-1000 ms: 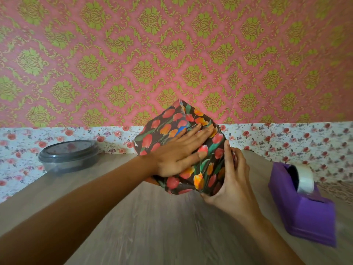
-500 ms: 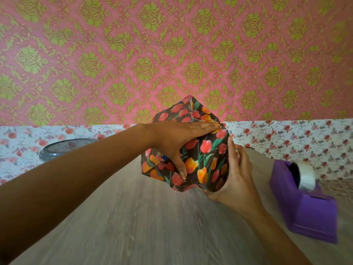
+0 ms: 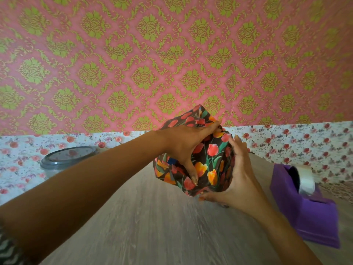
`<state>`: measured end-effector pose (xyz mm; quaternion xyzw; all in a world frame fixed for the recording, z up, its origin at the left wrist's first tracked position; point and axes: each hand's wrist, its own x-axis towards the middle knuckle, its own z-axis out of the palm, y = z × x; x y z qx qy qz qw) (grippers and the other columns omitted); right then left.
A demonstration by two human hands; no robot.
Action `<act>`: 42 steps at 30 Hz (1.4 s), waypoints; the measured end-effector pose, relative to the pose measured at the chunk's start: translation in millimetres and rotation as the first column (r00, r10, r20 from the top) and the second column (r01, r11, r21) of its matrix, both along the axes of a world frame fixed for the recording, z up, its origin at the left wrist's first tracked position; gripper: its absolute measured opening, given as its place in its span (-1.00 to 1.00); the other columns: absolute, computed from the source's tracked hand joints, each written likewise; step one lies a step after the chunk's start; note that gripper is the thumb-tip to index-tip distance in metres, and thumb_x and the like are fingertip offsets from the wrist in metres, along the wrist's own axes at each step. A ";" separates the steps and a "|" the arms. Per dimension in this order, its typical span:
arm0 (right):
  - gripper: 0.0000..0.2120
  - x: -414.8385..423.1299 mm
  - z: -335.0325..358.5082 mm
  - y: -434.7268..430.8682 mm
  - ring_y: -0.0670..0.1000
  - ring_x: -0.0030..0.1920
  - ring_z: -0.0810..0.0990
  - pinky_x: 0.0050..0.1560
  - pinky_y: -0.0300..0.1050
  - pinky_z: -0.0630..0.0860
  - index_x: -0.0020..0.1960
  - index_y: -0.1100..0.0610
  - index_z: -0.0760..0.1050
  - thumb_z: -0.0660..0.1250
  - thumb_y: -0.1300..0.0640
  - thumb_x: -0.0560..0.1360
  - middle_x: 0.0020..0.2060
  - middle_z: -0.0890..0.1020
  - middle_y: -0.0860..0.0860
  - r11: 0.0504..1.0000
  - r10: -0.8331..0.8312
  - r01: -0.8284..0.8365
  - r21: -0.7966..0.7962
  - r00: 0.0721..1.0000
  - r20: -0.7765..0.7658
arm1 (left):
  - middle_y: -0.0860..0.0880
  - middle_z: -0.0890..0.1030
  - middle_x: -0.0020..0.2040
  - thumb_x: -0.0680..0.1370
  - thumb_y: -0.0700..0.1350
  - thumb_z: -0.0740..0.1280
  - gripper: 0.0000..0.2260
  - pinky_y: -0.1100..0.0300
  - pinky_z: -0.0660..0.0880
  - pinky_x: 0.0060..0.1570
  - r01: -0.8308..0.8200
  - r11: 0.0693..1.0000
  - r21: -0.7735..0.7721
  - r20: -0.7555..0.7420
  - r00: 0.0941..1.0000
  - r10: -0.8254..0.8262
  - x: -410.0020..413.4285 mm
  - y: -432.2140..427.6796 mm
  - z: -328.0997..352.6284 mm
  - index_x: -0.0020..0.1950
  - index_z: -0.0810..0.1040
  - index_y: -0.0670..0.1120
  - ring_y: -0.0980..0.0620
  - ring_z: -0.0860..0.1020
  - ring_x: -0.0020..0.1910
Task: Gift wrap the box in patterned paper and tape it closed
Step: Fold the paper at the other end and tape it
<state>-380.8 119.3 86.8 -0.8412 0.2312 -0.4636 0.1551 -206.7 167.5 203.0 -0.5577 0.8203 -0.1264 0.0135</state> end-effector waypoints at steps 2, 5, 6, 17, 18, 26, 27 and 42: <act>0.22 -3.4 14.8 -0.5 -0.16 0.48 -0.05 0.44 -0.10 0.12 0.42 -0.30 -0.17 0.37 -0.55 -0.07 0.45 -0.09 -0.23 0.999 0.020 -0.018 0.027 0.998 -0.061 | -0.01 0.06 0.56 0.18 0.26 0.53 0.28 0.09 0.22 0.42 -0.003 1.000 0.007 -0.007 1.000 0.003 -2.1 -5.7 1.8 0.49 -0.40 0.00 -0.05 0.17 0.50; 0.13 -10.2 36.9 -5.3 -0.16 0.38 0.18 0.30 -0.21 0.24 0.43 -0.23 0.02 0.33 -0.55 -0.03 0.39 0.11 -0.21 0.987 0.042 -0.026 0.157 0.994 -0.101 | -0.01 0.10 0.55 0.17 0.29 0.52 0.30 0.10 0.27 0.38 -0.017 1.000 0.012 0.002 1.000 0.017 -4.9 -14.9 3.5 0.47 -0.44 -0.01 -0.08 0.25 0.46; 0.09 -12.0 42.8 -7.4 -0.14 0.34 0.25 0.27 -0.18 0.30 0.42 -0.19 0.09 0.31 -0.56 0.00 0.37 0.19 -0.17 0.984 0.035 -0.018 0.178 0.995 -0.095 | -0.02 0.11 0.55 0.18 0.28 0.52 0.30 0.08 0.29 0.37 -0.020 1.000 0.014 0.006 1.000 0.020 -5.7 -17.3 4.0 0.47 -0.45 -0.01 -0.09 0.28 0.44; 0.01 -13.6 76.2 -26.5 0.08 0.37 0.28 0.20 -0.12 0.31 0.50 -0.09 -0.03 0.53 -0.08 0.26 0.40 0.20 0.04 0.963 -0.008 0.105 0.249 0.932 -0.361 | 0.04 0.29 0.47 0.35 0.11 0.45 -0.19 0.28 0.23 0.36 0.083 0.996 0.021 -0.528 0.847 -0.060 -3.6 -8.7 27.3 0.51 0.18 -0.02 0.11 0.28 0.43; 0.02 -12.9 77.6 -26.2 0.10 0.38 0.27 0.22 -0.10 0.32 0.51 -0.08 -0.05 0.53 -0.08 0.27 0.42 0.17 0.05 0.959 -0.008 0.113 0.259 0.927 -0.375 | 0.02 0.39 0.42 0.35 0.11 0.45 -0.27 0.28 0.27 0.34 0.078 0.997 -0.026 -0.490 0.868 -0.080 -2.2 -6.6 30.6 0.46 0.31 -0.04 0.11 0.36 0.38; 0.03 -10.7 72.9 -21.8 0.14 0.44 0.18 0.35 0.02 0.28 0.51 -0.15 -0.11 0.49 -0.17 0.27 0.47 0.02 0.03 0.960 0.000 0.106 0.259 0.926 -0.378 | -0.04 0.34 0.43 0.32 -0.05 0.55 -0.14 0.13 0.33 0.22 -0.163 0.987 0.009 0.010 0.987 0.163 3.3 -17.4 19.8 0.51 0.17 0.03 -0.09 0.34 0.36; 0.06 -11.7 69.1 -21.1 0.11 0.47 0.13 0.39 0.02 0.25 0.50 -0.17 -0.11 0.48 -0.23 0.22 0.48 -0.01 0.01 0.962 0.017 0.077 0.261 0.940 -0.342 | -0.04 0.31 0.46 0.31 -0.05 0.56 -0.11 0.09 0.32 0.26 -0.176 0.984 0.027 0.019 0.984 0.175 3.5 -18.7 20.2 0.52 0.13 0.04 -0.10 0.31 0.39; 0.33 -4.1 -7.5 -22.5 -0.13 0.51 -0.01 0.47 0.08 0.16 0.49 -0.19 -0.25 0.55 -0.35 0.00 0.50 -0.02 -0.17 0.994 0.000 0.000 0.110 1.000 0.000 | 0.01 0.23 0.49 0.23 0.09 0.58 0.01 0.08 0.25 0.39 -0.151 0.987 0.059 -0.006 0.988 0.151 13.0 -3.3 18.5 0.51 0.04 0.02 -0.05 0.25 0.43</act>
